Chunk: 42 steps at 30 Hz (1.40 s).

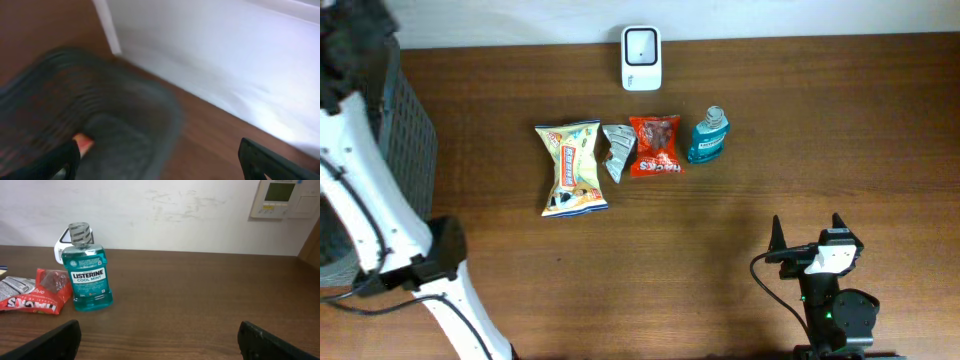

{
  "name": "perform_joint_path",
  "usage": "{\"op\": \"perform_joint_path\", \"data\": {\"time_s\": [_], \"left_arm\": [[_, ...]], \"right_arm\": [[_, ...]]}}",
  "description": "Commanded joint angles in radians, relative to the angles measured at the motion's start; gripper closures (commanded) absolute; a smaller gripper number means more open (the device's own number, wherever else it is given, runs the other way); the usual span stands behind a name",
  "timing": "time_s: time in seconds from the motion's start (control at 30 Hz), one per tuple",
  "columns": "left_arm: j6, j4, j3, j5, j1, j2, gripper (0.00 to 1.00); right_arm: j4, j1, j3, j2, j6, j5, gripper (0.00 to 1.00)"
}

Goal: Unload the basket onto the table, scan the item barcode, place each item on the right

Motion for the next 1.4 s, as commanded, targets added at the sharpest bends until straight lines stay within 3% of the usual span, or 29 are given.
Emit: {"op": "perform_joint_path", "data": {"time_s": [0.0,0.1,0.23,0.47,0.6,0.77,0.83,0.93,1.37], "left_arm": [[-0.232,-0.031,-0.048,-0.200,0.106,0.008,0.01],[-0.208,-0.034,-0.132,-0.210,0.197,0.008,0.01],[-0.078,0.021,-0.304,-0.214,0.254,0.010,0.00],[0.352,0.280,-0.789,-0.213,0.265,0.010,0.06],[0.443,0.414,-0.943,-0.213,0.267,0.010,0.08],[0.723,0.678,-1.117,-0.159,0.268,0.019,0.11],[0.735,0.728,-1.143,-0.150,0.269,0.027,0.25],[0.735,0.776,-1.148,-0.141,0.278,0.045,0.32],[0.757,0.783,-1.148,0.017,0.346,0.122,0.39]], "right_arm": [[-0.002,0.006,-0.008,-0.006,-0.002,0.009,0.01],[-0.002,0.006,-0.008,-0.006,-0.003,0.009,0.01],[-0.002,0.006,-0.008,-0.006,-0.002,0.009,0.01],[-0.002,0.006,-0.008,-0.006,-0.003,0.009,0.01],[-0.002,0.006,-0.008,-0.006,-0.003,0.009,0.01],[-0.002,0.006,-0.008,-0.006,-0.003,0.009,0.01],[-0.002,0.006,-0.008,-0.006,-0.003,0.009,0.01],[-0.002,0.006,-0.008,-0.006,-0.003,0.009,0.01],[-0.002,0.006,-0.008,-0.006,-0.003,0.009,0.01]]}}
